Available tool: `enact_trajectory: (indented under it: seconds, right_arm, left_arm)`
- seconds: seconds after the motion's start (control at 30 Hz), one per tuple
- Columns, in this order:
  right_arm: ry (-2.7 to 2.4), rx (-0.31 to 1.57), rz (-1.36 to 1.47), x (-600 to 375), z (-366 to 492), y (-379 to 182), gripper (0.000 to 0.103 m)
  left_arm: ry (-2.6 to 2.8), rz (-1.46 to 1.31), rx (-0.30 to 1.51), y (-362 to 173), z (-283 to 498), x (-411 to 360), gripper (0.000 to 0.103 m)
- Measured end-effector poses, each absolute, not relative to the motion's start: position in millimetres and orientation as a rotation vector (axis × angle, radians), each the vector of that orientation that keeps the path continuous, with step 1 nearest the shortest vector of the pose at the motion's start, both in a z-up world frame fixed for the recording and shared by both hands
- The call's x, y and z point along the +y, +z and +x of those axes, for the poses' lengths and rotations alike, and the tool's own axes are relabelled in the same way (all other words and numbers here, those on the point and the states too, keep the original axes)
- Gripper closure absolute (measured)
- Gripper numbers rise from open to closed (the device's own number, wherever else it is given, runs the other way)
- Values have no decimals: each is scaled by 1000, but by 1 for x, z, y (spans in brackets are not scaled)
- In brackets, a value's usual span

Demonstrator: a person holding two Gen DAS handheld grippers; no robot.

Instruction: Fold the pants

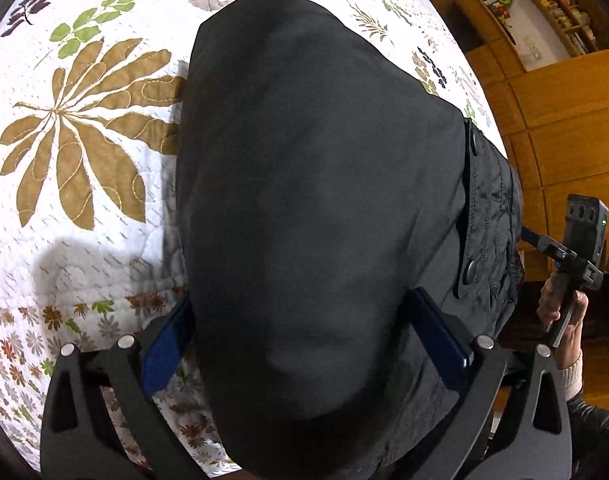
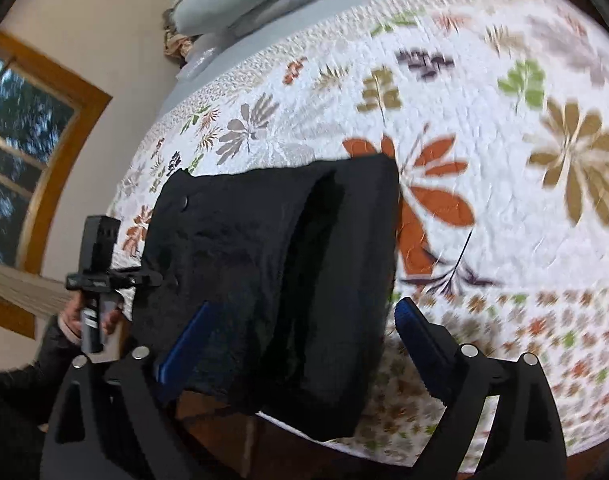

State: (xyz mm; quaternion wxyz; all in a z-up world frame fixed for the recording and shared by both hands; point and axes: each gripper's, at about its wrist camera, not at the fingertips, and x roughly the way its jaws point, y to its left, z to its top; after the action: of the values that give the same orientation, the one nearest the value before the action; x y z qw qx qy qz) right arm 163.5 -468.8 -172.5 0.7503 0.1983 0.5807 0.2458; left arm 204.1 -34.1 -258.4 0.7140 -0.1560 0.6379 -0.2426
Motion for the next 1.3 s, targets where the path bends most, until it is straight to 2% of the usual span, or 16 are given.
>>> enact_trajectory:
  seconds: [0.37,0.77,0.97,1.2,1.3]
  right_arm:
    - [522,1369,483,-460,153,-206,9]
    - [581,1401,544,-450,151,-219,6]
    - [591,1388,482,-448,147,-211,19]
    - [582,1332,344,-431,137,-194,46]
    - [576,1309,297,-421,134,-190,52]
  left_arm:
    - [-518,-246,1305,-249,192,-60,2]
    - [-509,-243,1329,-254,200,-67,2]
    - [-507,-241,1325,-258,204,-65,2]
    - [-489,-225,1271,-252,193,-71,2]
    - [-484,-227,1255,-253,190,-72,2]
